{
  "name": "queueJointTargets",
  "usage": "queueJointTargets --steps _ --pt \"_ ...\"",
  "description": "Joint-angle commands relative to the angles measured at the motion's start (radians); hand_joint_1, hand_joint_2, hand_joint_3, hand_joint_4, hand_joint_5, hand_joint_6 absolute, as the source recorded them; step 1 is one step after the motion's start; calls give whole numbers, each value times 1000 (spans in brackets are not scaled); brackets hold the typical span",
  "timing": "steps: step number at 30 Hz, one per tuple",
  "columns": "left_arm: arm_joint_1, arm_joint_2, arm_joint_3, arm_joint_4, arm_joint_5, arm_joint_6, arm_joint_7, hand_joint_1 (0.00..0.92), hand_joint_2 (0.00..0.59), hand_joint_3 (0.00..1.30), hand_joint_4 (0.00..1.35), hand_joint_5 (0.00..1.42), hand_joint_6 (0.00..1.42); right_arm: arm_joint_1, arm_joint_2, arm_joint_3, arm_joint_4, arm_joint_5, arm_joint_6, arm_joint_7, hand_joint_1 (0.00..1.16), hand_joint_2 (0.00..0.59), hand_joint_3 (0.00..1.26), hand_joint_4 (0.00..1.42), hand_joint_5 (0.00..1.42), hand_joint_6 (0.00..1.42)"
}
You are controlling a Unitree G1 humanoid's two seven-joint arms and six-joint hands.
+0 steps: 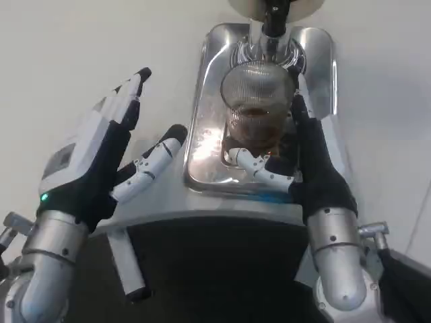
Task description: Grasp the cup under the faucet to collect the drink, then remove the cup.
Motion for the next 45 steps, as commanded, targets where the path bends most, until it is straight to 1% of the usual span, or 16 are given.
queueJointTargets --steps 1,5,9,12,13,14,15,16,17,18,20,22,26,32,36,45 --pt "10 11 13 8 -8 10 3 0 251 0 0 0 0 -25 27 11 38 2 -2 -15 889 243 0 0 0 159" --pt "16 12 19 2 -9 14 1 0 251 0 0 0 0 -39 38 5 76 6 -9 -41 884 242 0 0 1 159" --pt "19 9 24 -2 -12 18 2 0 253 0 0 0 0 -66 41 2 122 11 -20 -56 880 240 0 0 2 159" --pt "19 6 27 -2 -12 22 4 0 254 0 0 0 0 -87 44 1 154 15 -29 -64 913 216 10 0 33 188" --pt "19 4 28 -1 -12 24 4 0 255 0 0 0 0 -97 45 2 168 11 -29 -70 936 216 29 6 63 222" --pt "19 3 29 0 -13 26 4 0 255 0 0 0 0 -105 46 3 180 9 -30 -76 967 216 56 34 104 276" --pt "19 2 30 1 -13 27 5 0 255 0 0 0 0 -112 49 3 189 6 -28 -85 1010 233 108 84 164 373" --pt "19 1 31 2 -15 28 5 0 255 0 0 0 0 -118 53 3 196 2 -27 -99 1113 259 163 133 221 464" --pt "19 1 32 3 -16 28 5 0 255 0 0 0 0 -120 56 4 198 -7 -25 -118 1152 306 245 203 290 565" --pt "19 1 34 4 -16 28 6 0 255 0 0 0 0 -121 60 6 198 -20 -22 -142 1160 341 308 276 380 687" --pt "18 3 36 7 -18 28 6 0 255 0 0 0 0 -117 69 12 192 -44 -25 -188 1162 400 440 393 509 840" --pt "19 4 38 10 -20 27 6 0 255 0 0 0 0 -106 79 24 179 -72 -32 -229 1162 411 494 447 566 920" --pt "19 6 36 13 -23 22 5 0 255 0 0 0 0 -96 86 39 177 -92 -43 -267 1162 406 557 498 620 975" --pt "19 8 31 12 -23 17 1 0 252 0 0 0 0 -91 88 47 172 -94 -44 -294 1162 395 613 563 690 1028" --pt "22 10 29 8 -25 17 4 0 252 0 0 0 0 -81 89 51 161 -93 -43 -302 1162 375 643 602 722 1068" --pt "27 11 31 0 -27 16 5 0 252 0 0 0 0 -64 75 43 134 -91 -39 -298 1162 373 658 628 743 1091"
